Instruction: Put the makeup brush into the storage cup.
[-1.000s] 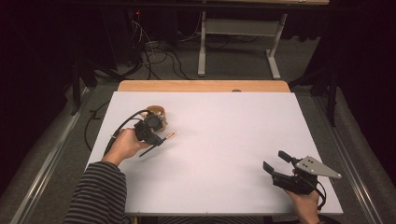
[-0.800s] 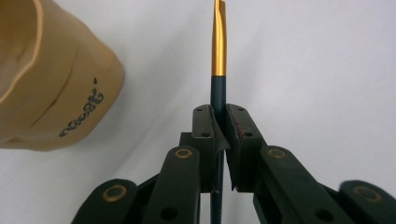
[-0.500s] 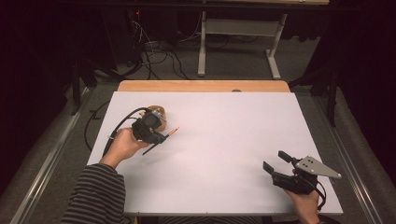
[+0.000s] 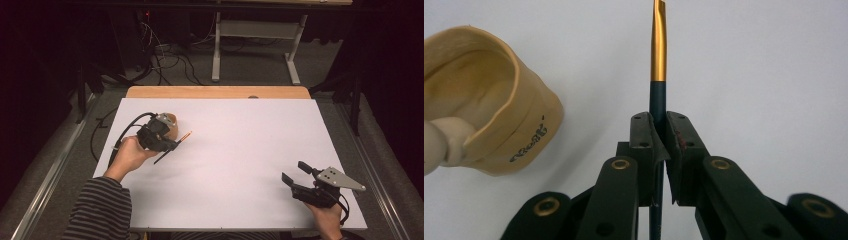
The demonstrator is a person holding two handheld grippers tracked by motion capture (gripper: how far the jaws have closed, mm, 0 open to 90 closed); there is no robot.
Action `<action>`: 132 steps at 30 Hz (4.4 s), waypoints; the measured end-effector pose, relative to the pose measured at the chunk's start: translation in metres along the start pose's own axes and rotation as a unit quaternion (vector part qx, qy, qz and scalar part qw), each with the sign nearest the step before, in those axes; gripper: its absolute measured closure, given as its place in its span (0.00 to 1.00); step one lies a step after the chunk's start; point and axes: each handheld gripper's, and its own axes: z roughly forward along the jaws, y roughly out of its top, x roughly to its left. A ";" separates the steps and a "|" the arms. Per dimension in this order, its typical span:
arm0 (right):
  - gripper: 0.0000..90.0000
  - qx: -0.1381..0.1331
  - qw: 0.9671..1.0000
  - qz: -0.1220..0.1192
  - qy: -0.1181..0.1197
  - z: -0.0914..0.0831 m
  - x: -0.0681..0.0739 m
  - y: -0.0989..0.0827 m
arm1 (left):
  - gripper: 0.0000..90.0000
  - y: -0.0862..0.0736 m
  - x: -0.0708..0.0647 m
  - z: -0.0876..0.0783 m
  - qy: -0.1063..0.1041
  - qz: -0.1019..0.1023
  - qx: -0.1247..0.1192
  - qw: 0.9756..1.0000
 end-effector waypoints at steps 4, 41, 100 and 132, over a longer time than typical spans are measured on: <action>0.31 0.001 1.000 -0.002 0.001 0.000 0.001 0.000 | 0.92 -0.001 0.001 -0.005 0.004 -0.007 -0.011 1.000; 0.32 0.000 1.000 -0.004 -0.003 0.000 0.001 0.000 | 0.92 -0.001 0.011 -0.029 0.026 -0.058 -0.120 0.991; 0.32 0.002 1.000 -0.001 0.001 0.001 0.001 0.000 | 0.92 0.022 0.042 -0.022 0.113 -0.137 -0.240 0.954; 0.32 0.006 1.000 0.000 0.004 0.003 0.001 -0.001 | 0.92 0.027 0.055 -0.003 0.138 -0.151 -0.246 0.947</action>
